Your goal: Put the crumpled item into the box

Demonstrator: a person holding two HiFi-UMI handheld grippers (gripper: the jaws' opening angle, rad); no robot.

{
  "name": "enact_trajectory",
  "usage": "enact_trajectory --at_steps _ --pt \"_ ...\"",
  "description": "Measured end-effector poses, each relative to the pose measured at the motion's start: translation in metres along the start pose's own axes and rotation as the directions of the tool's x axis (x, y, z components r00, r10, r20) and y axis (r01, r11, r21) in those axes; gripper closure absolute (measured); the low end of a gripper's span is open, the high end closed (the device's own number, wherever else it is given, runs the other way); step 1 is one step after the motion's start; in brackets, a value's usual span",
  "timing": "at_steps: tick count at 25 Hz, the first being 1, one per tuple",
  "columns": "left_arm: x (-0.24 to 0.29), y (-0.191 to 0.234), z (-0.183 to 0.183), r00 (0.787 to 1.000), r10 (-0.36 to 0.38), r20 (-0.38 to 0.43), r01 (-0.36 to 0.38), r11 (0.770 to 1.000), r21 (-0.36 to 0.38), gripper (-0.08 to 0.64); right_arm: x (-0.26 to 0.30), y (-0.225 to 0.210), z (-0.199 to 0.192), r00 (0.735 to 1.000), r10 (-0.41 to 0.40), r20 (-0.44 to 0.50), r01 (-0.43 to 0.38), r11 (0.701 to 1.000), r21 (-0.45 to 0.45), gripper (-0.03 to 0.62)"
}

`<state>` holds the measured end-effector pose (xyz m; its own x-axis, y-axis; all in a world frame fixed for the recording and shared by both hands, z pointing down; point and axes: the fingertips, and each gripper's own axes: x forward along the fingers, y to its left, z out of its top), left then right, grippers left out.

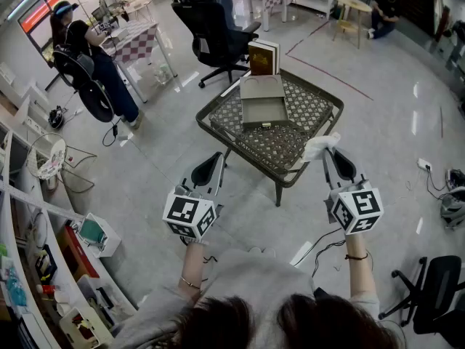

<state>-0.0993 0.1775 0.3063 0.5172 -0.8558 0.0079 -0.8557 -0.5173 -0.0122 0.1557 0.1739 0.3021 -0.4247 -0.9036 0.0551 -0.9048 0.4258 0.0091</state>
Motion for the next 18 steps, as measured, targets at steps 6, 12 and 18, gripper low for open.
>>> enact_trajectory --at_steps 6,12,18 --pt "0.004 0.000 -0.003 1.000 -0.006 -0.012 0.006 1.000 0.004 0.542 0.003 -0.003 -0.003 1.000 0.003 -0.001 -0.003 1.000 0.006 0.541" --pt "0.006 -0.005 -0.006 1.000 0.007 -0.020 -0.007 1.000 0.002 0.543 0.001 -0.007 -0.007 1.000 0.028 0.007 -0.028 0.999 0.029 0.541" --pt "-0.001 -0.011 -0.014 0.999 0.030 -0.034 -0.030 1.000 -0.006 0.543 0.010 -0.007 -0.009 0.998 0.064 0.012 -0.065 0.997 0.044 0.541"
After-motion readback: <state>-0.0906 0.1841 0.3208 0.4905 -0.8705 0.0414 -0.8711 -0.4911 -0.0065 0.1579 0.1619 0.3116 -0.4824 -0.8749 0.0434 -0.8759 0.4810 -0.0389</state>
